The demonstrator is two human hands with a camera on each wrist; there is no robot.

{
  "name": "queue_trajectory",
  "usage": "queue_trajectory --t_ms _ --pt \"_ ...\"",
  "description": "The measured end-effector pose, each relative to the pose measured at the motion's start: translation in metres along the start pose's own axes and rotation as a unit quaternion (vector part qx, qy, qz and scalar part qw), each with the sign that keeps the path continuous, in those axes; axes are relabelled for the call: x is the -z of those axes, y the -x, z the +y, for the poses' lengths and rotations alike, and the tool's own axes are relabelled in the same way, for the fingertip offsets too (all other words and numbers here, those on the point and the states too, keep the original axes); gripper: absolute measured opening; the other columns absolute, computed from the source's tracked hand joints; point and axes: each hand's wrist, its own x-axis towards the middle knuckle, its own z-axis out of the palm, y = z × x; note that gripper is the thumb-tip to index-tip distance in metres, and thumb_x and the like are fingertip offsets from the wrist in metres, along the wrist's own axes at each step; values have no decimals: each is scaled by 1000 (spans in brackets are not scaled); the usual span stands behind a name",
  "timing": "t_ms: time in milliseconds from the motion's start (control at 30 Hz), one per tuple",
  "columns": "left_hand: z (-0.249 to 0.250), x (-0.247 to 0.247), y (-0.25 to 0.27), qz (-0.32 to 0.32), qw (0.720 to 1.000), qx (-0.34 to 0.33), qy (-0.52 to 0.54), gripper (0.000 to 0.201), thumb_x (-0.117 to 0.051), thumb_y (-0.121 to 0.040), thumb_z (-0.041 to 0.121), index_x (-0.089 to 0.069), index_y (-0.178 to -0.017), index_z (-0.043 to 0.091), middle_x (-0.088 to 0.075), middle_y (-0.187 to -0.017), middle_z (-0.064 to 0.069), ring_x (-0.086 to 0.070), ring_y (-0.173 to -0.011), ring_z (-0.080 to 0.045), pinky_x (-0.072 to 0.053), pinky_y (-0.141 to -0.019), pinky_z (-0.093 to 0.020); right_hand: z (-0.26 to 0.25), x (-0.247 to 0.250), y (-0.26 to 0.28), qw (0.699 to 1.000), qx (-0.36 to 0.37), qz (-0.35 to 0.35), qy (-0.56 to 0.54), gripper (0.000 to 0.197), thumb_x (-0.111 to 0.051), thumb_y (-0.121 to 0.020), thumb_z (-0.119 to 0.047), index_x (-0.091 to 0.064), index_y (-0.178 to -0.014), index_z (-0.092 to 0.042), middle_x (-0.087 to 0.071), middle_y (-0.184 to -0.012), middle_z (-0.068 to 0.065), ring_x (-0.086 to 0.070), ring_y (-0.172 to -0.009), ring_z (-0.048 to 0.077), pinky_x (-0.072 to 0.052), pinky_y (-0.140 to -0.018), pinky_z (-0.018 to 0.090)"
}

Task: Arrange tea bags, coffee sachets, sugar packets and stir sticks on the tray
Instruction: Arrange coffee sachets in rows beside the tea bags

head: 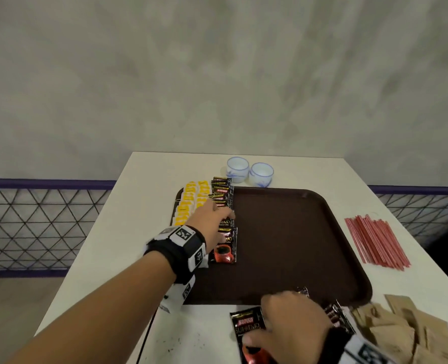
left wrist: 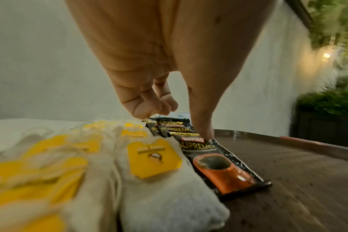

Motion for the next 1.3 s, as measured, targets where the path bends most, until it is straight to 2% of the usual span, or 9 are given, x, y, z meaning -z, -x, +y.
queue_trajectory --t_ms 100,200,433,533,667,867,967,1100,1300 --pt "9 -3 -2 -76 995 -29 -64 62 -69 -83 22 -41 -136 37 -35 -123 -3 -43 -113 -21 -40 -93 -29 -6 -23 -10 999 -29 7 29 66 -56 -79 -66 -51 -118 -13 -54 -124 5 -50 -117 21 -40 -97 36" --pt "11 -7 -5 -112 988 -26 -105 63 -68 -84 18 -40 -137 39 -33 -128 -7 -43 -116 -26 -42 -93 -33 -9 -30 -16 998 -58 14 27 68 -62 -75 -64 -49 -118 -12 -55 -122 5 -52 -114 21 -42 -94 35" --pt "4 -5 -5 -98 991 -19 -94 63 -70 -81 11 -45 -133 35 -36 -128 -6 -45 -115 -24 -45 -94 -35 -12 -28 -18 997 -73 -16 -25 32 -63 -85 -40 -49 -102 -17 -58 -112 2 -57 -110 21 -41 -86 32" --pt "2 -1 -1 -53 997 -28 -56 64 -70 -82 16 -41 -135 36 -38 -124 -3 -46 -113 -21 -43 -94 -33 -5 -23 -12 997 -42 -2 -69 15 -60 -89 -34 -50 -87 -22 -56 -96 2 -54 -92 20 -41 -80 32" --pt "-7 11 0 25 999 -12 -34 68 -70 -81 33 -35 -138 36 -37 -127 0 -39 -119 -21 -39 -101 -33 18 -10 -9 973 29 45 -224 29 -67 -84 -31 -51 -61 -23 -53 -60 -6 -52 -62 2 -42 -64 17" --pt "-15 3 -5 8 983 36 -182 102 -78 -61 53 -22 -144 30 -24 -144 4 -25 -131 -26 -34 -106 -44 21 19 -49 900 2 159 -407 25 -62 -90 -13 -49 -68 -11 -53 -58 3 -49 -40 6 -39 -41 18" --pt "-14 -2 -7 7 981 43 -190 96 -77 -62 54 -27 -142 32 -26 -143 4 -26 -131 -25 -32 -106 -45 12 23 -89 909 -50 135 -391 25 -64 -89 -16 -51 -68 -14 -58 -66 4 -58 -53 14 -49 -50 25" --pt "-15 0 -10 11 981 40 -188 90 -77 -64 52 -31 -140 33 -27 -143 5 -25 -132 -24 -29 -106 -45 3 23 -128 922 -126 122 -346 19 -69 -85 -23 -53 -80 -14 -70 -98 15 -69 -91 28 -57 -83 38" --pt "-18 1 -10 -1 982 44 -184 87 -77 -66 46 -31 -139 35 -27 -143 4 -26 -131 -25 -31 -105 -46 -3 15 -153 897 -164 105 -398 22 -74 -80 -20 -61 -90 -6 -70 -101 19 -69 -91 30 -57 -84 45"
